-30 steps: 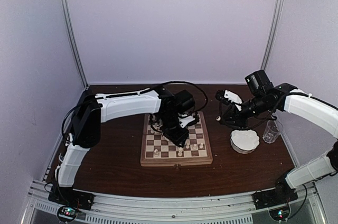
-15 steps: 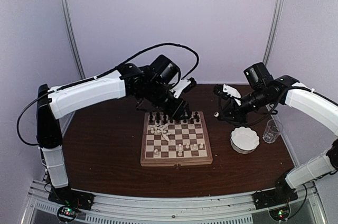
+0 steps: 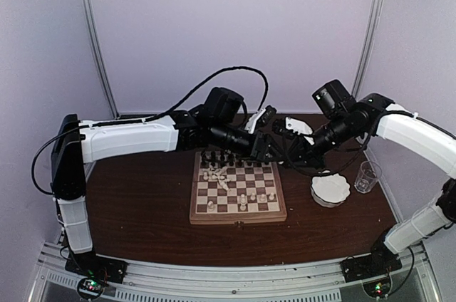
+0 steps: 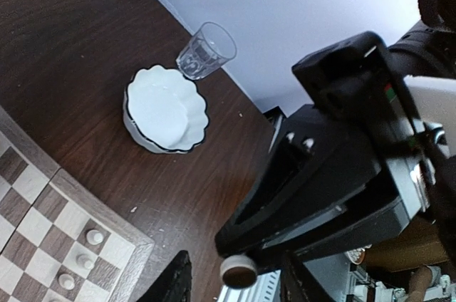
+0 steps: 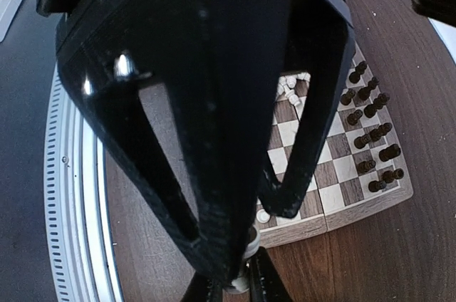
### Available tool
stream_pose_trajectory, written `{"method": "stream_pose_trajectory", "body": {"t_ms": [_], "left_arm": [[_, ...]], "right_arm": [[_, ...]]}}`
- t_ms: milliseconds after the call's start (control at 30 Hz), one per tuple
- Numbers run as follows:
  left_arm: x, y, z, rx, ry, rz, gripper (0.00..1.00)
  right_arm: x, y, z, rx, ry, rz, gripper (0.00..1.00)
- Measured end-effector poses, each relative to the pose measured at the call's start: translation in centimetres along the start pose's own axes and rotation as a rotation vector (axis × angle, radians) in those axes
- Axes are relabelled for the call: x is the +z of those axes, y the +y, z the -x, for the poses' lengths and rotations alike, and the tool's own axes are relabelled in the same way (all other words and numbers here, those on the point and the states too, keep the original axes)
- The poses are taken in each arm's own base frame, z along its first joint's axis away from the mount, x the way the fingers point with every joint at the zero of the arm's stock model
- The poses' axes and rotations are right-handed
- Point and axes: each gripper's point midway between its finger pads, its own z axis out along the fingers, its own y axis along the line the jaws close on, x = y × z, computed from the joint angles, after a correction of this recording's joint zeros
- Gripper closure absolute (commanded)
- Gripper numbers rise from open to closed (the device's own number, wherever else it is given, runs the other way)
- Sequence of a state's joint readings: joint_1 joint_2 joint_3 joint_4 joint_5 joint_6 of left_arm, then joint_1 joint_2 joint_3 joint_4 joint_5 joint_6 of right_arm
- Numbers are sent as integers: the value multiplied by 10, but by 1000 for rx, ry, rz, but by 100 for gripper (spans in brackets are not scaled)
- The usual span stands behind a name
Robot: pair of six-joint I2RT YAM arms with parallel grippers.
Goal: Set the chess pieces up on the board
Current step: Pass from the right arm to the left
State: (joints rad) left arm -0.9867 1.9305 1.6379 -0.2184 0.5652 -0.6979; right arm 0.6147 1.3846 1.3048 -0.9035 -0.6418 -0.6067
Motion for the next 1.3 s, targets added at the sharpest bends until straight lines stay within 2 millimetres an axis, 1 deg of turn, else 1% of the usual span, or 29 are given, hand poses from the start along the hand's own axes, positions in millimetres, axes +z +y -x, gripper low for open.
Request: {"method": "stream_pose_trajectory", "body": {"t_ms": [200, 267, 333, 400, 567, 733, 1100, 1300], "left_arm": [[2, -15, 7, -32, -18, -88, 68], [2, -17, 7, -40, -16, -98, 70], [3, -18, 7, -46, -13, -104, 67], [3, -18, 6, -49, -10, -106, 61], [3, -13, 3, -72, 1, -86, 59], [5, -7, -3, -103, 12, -70, 65], [8, -3, -8, -147, 26, -66, 81], [10, -3, -7, -156, 27, -84, 89]], "right_arm": [[3, 5, 0, -16, 20, 1, 92], [3, 6, -1, -18, 25, -2, 92], [3, 5, -1, -18, 29, -5, 92], [3, 5, -2, -18, 31, -7, 92], [3, 4, -2, -18, 36, -14, 92], [3, 2, -4, -18, 42, -24, 92], [0, 1, -3, -22, 42, -42, 92], [-1, 0, -4, -22, 49, -53, 92]]}}
